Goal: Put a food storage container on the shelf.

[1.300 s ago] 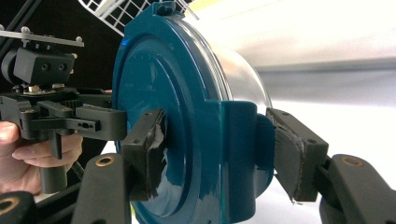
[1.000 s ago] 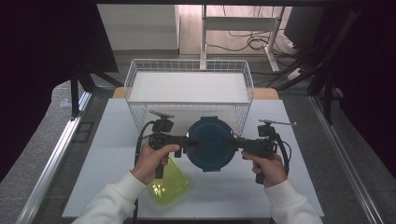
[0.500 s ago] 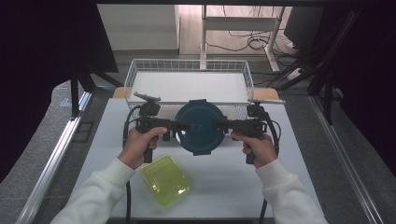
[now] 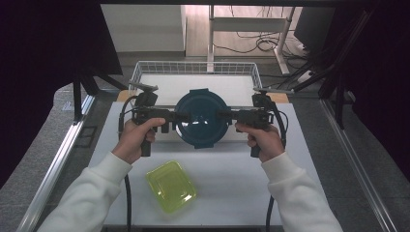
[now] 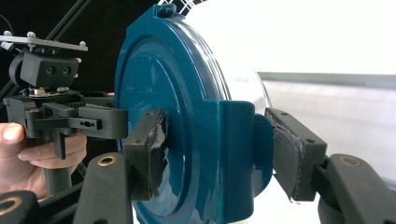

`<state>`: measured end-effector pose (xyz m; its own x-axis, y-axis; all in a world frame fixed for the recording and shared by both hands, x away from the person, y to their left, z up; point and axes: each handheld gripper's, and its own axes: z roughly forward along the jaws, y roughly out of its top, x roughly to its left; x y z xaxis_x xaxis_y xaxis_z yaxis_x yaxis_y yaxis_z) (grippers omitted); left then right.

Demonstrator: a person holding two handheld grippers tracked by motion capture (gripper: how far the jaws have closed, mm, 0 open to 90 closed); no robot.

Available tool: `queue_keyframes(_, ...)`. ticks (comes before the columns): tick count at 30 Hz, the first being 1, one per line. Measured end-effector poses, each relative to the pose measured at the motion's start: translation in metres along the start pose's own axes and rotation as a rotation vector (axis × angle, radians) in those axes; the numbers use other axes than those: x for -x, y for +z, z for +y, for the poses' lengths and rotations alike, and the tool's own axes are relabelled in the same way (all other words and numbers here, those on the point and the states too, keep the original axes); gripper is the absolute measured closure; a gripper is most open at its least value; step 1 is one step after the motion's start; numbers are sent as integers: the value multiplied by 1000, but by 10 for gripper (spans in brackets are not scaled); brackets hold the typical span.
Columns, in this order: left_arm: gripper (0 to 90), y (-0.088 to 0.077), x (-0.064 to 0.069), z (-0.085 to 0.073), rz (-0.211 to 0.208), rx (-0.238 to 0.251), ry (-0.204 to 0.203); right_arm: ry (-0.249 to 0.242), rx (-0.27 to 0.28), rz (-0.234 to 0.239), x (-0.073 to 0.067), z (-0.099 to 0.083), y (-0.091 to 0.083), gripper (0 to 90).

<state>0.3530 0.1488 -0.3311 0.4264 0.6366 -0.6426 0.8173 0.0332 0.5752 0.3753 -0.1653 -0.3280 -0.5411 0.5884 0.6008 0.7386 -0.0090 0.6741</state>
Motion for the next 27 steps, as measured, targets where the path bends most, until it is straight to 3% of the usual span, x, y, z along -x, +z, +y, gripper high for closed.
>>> queue_keyframes(5,359,-3,1,9,0,7,6,-6,6,4,-2,11,1,409)
queue_keyframes(13,360,-9,2,40,0,31,26,-12,19,8,-5,35,4,410)
queue_keyframes(27,360,-6,-8,76,-5,37,21,-20,25,-1,2,74,16,410)
